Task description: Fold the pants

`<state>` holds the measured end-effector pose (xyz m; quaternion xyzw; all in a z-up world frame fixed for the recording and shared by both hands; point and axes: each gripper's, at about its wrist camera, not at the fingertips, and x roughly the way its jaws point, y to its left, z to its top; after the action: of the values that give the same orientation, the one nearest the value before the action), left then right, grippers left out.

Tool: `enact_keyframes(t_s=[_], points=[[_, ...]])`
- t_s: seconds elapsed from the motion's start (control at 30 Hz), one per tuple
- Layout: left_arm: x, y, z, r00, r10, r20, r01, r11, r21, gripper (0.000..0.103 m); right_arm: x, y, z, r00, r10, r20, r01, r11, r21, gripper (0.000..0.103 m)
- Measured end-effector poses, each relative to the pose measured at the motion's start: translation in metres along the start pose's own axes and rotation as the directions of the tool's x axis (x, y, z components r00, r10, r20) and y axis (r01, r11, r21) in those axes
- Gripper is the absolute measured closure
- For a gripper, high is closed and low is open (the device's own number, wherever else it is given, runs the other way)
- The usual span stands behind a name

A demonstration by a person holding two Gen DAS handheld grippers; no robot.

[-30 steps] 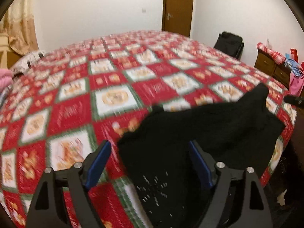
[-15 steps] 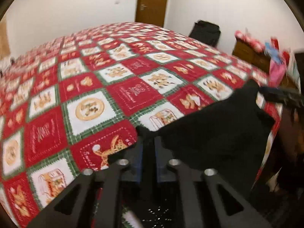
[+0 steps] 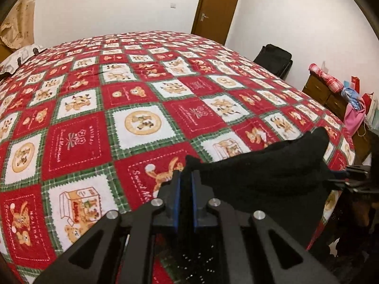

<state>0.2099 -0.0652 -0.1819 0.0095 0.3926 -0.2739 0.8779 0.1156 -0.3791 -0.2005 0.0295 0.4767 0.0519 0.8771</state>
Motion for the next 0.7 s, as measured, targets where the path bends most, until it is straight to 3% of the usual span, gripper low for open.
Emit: enact_keyframes(t_s=[0.2, 0.33, 0.4, 0.47, 0.57, 0.7], points=[[0.003, -0.010, 0.000, 1.000, 0.010, -0.002, -0.010, 1.000, 0.025, 0.094, -0.007, -0.016, -0.005, 0.999, -0.035, -0.005, 0.035, 0.999, 0.034, 0.064], [0.002, -0.010, 0.000, 1.000, 0.012, -0.004, -0.011, 1.000, 0.024, 0.094, -0.041, 0.012, 0.014, 0.976, -0.141, 0.163, 0.145, 0.989, -0.014, 0.062], [0.003, -0.009, 0.000, 1.000, 0.015, -0.005, -0.014, 1.000, 0.025, 0.094, -0.055, 0.025, 0.027, 0.958, -0.066, 0.278, 0.083, 0.995, -0.048, 0.062], [0.003, -0.011, 0.000, 1.000, 0.025, -0.004, -0.025, 0.999, 0.034, 0.094, -0.056, 0.040, 0.038, 0.946, 0.065, 0.318, -0.028, 0.992, -0.120, 0.058], [0.002, -0.015, 0.000, 0.999, 0.046, -0.002, -0.046, 0.998, 0.053, 0.094, -0.029, 0.054, 0.051, 0.945, 0.216, 0.244, -0.176, 0.969, -0.176, 0.057], [0.001, -0.018, -0.001, 0.998, 0.070, 0.001, -0.070, 0.994, 0.081, 0.093, 0.006, 0.040, 0.059, 0.965, 0.155, 0.210, -0.138, 0.986, -0.090, 0.057]])
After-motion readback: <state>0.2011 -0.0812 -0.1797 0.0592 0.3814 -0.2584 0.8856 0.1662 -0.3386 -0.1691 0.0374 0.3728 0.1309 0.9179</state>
